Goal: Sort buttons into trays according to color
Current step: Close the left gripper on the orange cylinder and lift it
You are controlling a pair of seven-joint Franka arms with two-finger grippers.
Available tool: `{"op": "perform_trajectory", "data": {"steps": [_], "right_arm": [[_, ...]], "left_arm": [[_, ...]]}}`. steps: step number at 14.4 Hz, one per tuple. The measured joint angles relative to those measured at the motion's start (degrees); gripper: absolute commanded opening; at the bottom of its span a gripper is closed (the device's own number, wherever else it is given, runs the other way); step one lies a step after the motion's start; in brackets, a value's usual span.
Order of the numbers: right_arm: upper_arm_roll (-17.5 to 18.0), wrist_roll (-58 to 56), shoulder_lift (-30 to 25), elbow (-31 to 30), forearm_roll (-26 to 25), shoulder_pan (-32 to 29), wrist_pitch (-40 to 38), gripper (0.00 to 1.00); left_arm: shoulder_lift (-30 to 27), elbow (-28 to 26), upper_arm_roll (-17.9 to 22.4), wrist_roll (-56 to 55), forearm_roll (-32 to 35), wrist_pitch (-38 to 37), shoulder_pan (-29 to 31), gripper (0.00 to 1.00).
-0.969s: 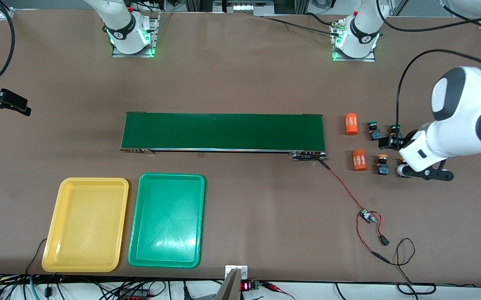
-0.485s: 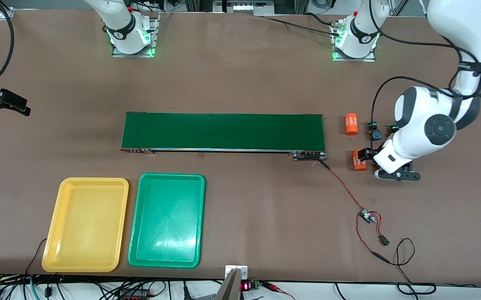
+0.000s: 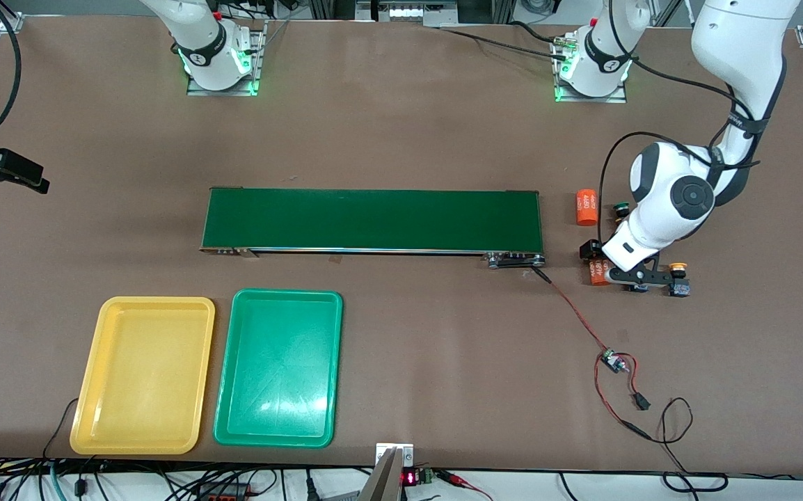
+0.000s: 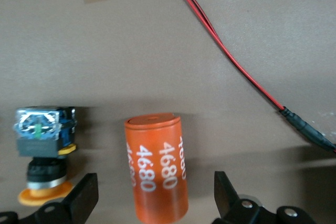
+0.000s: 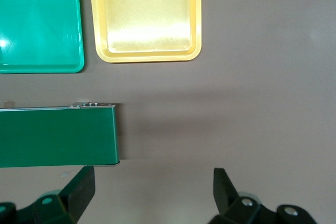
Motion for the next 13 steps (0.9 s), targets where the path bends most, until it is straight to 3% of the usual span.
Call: {"op": "perform_trajectory", "data": {"steps": [2,4,9,13], "right_arm": [[0.01,0.00,0.00,-0.02,0.00,0.05,0.03,1.00],[0.02,0.00,0.00,-0.03,0.00,0.08,0.05,1.00],[0.00,0.00,0.00,-0.06,0.00,0.03,0.06,1.00],[0.00,0.01,0.00,-0.06,0.00,0.03,0.07,1.00]], "left_arm": [[1.54,-0.05,0.01,-0.02,0.00,1.58,0.19,0.53],[1.99,-0.01,0.01,-0.02,0.00,1.93,0.39,0.38],[0.68,2.44,-0.07,0.02,0.00,-0.20,0.36,0.26],[-2.43,10.69,-0.94,1.10,0.01,-16.30,-0.10,0.22]]}}
